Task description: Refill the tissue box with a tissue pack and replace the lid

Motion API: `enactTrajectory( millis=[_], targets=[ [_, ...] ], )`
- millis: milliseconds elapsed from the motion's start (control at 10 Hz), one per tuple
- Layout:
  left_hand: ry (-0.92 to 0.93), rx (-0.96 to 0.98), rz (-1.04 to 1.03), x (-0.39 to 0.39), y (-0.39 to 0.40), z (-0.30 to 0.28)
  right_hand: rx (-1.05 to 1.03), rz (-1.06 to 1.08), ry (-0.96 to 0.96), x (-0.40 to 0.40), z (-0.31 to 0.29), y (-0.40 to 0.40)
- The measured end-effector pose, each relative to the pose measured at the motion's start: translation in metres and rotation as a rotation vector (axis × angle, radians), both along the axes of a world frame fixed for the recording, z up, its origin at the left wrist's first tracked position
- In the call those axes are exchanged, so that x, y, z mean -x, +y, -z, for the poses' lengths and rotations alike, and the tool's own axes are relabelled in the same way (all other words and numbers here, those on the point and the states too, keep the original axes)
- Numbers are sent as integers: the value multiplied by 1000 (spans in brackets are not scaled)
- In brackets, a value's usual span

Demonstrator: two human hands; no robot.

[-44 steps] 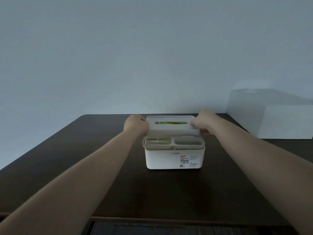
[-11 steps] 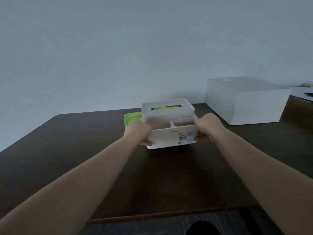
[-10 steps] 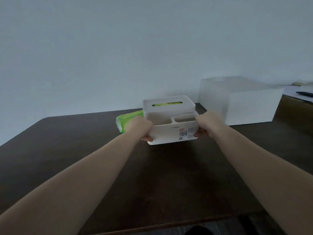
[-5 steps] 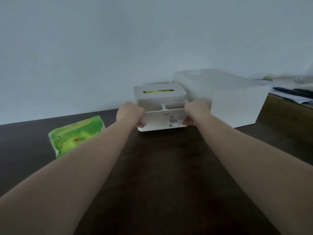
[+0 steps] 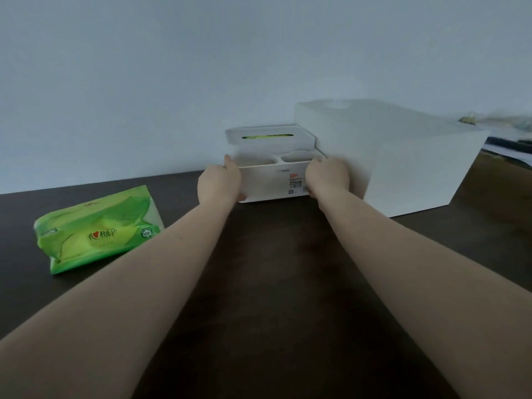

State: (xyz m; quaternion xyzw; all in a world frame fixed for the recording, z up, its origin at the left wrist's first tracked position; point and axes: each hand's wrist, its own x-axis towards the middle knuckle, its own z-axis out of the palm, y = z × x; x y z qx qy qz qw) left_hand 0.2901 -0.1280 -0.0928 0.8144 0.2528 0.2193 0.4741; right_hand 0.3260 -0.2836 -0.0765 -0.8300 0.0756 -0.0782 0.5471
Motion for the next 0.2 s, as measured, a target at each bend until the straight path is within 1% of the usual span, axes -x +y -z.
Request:
enactTrajectory(
  millis=[100, 200],
  targets=[
    [9, 2, 11, 5, 6, 18, -91, -62, 41, 14, -5, -3],
    [15, -118, -19, 17, 7, 30, -174, -151, 3, 37, -11, -20]
  ],
)
